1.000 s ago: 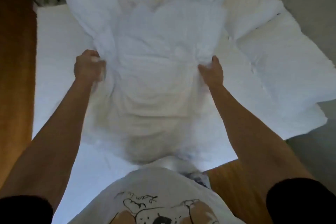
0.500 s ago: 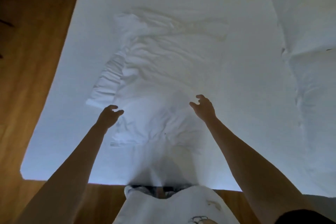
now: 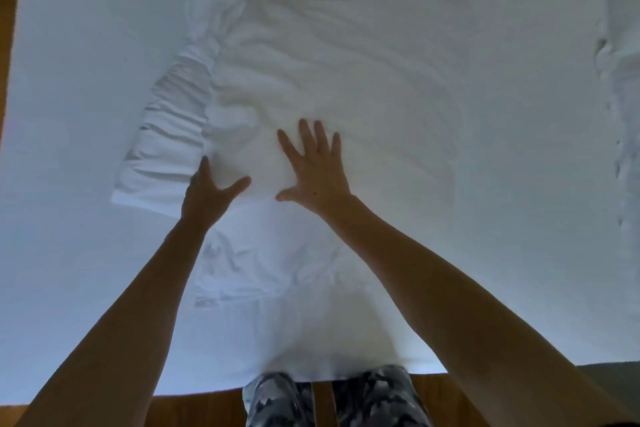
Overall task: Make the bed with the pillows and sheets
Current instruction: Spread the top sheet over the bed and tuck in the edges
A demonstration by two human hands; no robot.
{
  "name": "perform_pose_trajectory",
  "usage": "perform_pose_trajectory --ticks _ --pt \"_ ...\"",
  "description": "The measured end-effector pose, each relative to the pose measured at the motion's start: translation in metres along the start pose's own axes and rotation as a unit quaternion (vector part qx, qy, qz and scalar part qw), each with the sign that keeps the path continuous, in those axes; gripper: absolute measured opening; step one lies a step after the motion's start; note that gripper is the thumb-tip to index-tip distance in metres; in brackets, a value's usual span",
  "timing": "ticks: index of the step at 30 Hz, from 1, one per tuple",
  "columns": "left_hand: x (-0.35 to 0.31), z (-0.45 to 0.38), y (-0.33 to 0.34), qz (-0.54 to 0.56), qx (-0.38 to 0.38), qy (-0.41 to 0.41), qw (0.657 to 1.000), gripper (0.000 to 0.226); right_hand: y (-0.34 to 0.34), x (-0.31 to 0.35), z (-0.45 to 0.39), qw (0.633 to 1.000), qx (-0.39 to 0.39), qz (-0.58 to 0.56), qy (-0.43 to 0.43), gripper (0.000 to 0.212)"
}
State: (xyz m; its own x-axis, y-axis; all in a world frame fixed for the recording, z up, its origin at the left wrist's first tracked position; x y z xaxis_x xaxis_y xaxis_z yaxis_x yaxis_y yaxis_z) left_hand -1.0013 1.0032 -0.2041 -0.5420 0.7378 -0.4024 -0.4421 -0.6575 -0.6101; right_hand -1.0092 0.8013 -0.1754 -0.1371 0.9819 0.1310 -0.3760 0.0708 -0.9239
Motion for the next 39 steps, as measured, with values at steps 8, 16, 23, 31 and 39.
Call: perform_pose_trajectory --ticks 8,16,23,31,39 --pt "-0.015 -0.049 0.065 -0.005 0.01 0.034 0.999 0.089 0.051 -0.011 -0.054 0.991 -0.107 0.06 0.054 0.074" --pt "-0.023 -0.019 0.057 -0.009 -0.031 0.072 0.997 0.054 0.027 -0.013 -0.05 0.997 -0.072 -0.007 -0.027 0.048" --pt "-0.068 0.085 0.072 0.03 -0.097 0.099 0.99 0.035 -0.016 -0.057 0.026 0.992 -0.082 -0.02 -0.093 0.049" --pt "-0.233 0.274 0.209 0.039 -0.087 0.22 0.971 0.033 -0.079 -0.277 0.224 0.987 -0.093 -0.126 -0.035 0.06" --pt "-0.422 0.411 0.447 -0.196 0.2 0.417 0.864 0.074 -0.064 -0.593 0.423 0.937 -0.129 -0.132 0.296 0.051"
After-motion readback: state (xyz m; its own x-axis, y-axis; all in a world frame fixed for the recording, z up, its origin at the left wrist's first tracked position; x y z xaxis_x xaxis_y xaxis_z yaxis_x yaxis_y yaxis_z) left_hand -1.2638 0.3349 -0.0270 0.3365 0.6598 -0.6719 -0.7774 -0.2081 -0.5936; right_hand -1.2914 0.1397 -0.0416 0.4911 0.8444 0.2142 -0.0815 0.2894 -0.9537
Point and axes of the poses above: each hand's wrist, its own z-axis away from the middle knuckle, its own y-axis out of the palm, x = y × z, the point moved 3 cm from there along -z, towards the middle knuckle, and after that the axes turned 3 degrees about -y, right-handed, at the moved point
